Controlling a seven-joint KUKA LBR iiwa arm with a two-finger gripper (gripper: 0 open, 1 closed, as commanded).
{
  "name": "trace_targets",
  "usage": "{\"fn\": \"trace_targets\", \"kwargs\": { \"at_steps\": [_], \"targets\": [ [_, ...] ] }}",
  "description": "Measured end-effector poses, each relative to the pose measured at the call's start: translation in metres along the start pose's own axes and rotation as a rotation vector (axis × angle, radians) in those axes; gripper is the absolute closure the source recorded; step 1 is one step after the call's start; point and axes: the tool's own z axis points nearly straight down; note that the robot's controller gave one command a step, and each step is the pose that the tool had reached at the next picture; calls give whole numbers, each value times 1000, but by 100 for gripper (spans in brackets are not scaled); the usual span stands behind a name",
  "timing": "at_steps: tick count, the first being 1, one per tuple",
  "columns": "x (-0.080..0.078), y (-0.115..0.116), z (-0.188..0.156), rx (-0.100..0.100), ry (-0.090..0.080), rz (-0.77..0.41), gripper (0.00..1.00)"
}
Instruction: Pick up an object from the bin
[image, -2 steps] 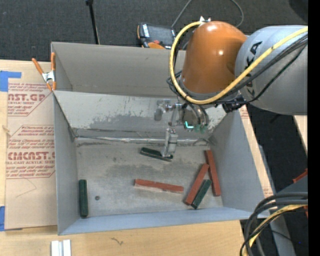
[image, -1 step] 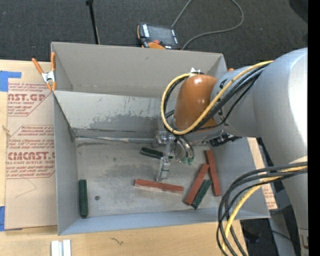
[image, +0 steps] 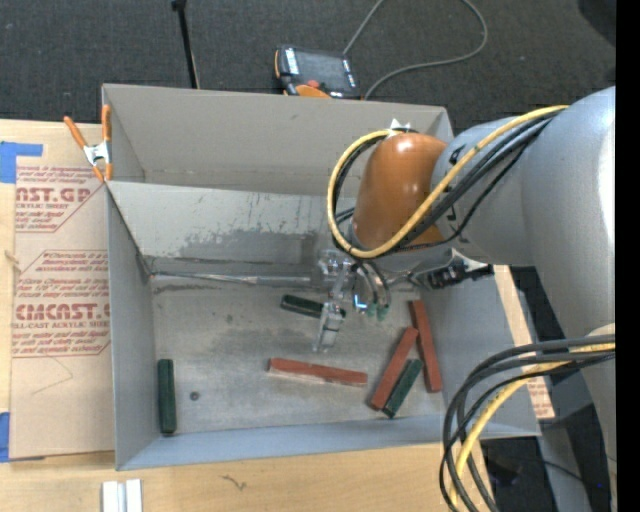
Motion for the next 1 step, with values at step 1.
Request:
{"fn": "trace_targets", "kwargs": {
  "at_steps": [1],
  "targets": [
    [9,9,-5,1,3,203,0]
  ]
}}
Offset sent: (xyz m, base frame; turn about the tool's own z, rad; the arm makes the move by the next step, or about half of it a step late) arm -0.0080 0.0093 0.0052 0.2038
